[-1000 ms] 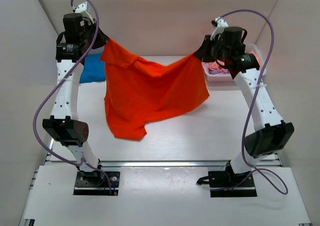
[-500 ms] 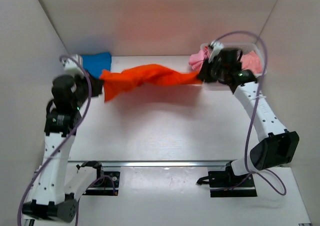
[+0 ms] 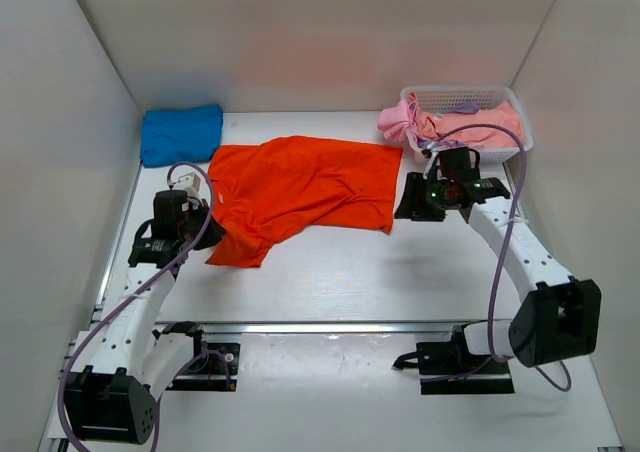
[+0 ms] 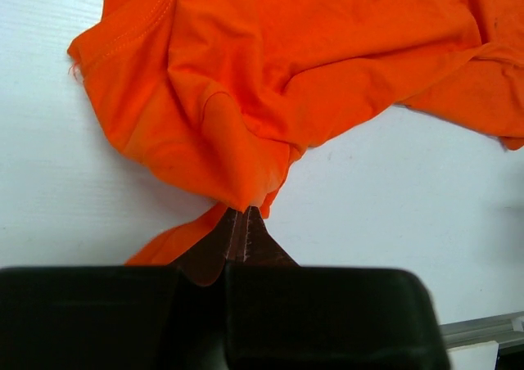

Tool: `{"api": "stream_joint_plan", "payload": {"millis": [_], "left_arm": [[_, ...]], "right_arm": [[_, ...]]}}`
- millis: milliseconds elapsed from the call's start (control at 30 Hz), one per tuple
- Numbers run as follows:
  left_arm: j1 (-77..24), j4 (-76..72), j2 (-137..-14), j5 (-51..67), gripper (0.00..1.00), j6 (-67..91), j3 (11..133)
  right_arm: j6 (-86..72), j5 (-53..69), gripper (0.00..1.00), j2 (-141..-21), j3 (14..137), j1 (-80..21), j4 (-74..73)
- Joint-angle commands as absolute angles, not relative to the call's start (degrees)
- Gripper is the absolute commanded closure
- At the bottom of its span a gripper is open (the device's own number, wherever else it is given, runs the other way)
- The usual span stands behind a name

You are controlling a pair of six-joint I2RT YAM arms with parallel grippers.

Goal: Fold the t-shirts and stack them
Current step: Flatten out the tshirt

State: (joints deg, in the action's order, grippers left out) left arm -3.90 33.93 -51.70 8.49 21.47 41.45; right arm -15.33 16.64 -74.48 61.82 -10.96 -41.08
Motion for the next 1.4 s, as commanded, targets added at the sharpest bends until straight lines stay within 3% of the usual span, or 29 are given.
{"api": "stream_joint_plan", "payload": {"millis": [0,133,267,367,533,933,1367], "left_arm": [[-3.43,30.59,-50.80,10.37,1.00,22.15,39.82],[-3.60,31.02,-50.62,10.11,1.00,21.62,39.90],[-3.78,29.89,-50.18,9.76,1.00,21.88,39.20],[-3.78,29.54,-50.71,9.76,1.00,21.80,38.94],[-3.52,28.65,-51.15,10.55,1.00,21.36,38.15],[-3.33,27.42,-52.47,10.81,1.00,21.36,38.41],[-2.90,26.54,-53.00,10.29,1.00,20.84,37.97]], "right_arm": [[-18.89,17.06,0.57,-79.97,63.10,-12.04,-31.39],[-22.58,13.54,0.71,-89.53,67.23,-9.41,-29.01],[-29.78,17.38,0.77,-95.70,68.82,-6.16,-25.33],[-33.65,20.65,0.65,-97.64,68.38,-5.27,-21.72],[-39.19,26.17,0.55,-100.54,67.15,-4.40,-15.13],[-49.12,31.55,0.54,-108.19,66.19,-3.08,-8.70],[-54.14,28.92,0.53,-115.39,68.99,-1.85,-10.81]]}}
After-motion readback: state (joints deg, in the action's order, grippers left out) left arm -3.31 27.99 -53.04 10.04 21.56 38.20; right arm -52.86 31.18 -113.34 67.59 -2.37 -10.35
